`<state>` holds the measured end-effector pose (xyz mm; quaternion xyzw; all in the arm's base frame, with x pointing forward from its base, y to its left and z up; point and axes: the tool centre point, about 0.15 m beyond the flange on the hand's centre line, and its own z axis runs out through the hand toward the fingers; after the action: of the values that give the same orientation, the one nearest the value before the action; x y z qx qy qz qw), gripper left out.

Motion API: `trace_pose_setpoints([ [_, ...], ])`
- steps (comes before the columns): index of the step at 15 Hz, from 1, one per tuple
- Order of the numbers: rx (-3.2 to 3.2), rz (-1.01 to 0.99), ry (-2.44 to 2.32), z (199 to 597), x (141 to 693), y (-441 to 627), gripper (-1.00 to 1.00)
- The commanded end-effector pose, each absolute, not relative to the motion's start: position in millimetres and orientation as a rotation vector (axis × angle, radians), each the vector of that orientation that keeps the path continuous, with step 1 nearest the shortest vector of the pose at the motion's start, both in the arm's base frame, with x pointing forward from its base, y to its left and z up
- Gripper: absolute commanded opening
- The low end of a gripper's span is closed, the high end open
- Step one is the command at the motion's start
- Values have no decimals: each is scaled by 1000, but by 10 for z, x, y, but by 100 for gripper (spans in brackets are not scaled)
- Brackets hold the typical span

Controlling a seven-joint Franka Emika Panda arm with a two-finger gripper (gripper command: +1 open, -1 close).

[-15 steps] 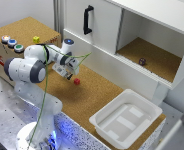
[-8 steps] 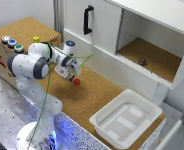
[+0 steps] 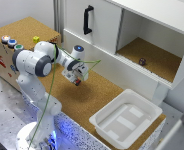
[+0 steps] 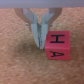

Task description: Go push the pink block to the right

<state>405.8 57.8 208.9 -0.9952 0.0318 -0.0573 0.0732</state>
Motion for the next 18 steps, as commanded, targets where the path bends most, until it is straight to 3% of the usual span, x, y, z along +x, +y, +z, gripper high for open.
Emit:
trace_pose_setpoints([
  [1, -3032, -98, 109, 2078, 4154, 44, -100],
  [6, -3025, -89, 146, 2154, 4169, -203, -100],
  [12, -2992, -16, -357, 2422, 3949, 452, -100],
  [18, -3059, 62, -455, 2166, 3732, 154, -100],
])
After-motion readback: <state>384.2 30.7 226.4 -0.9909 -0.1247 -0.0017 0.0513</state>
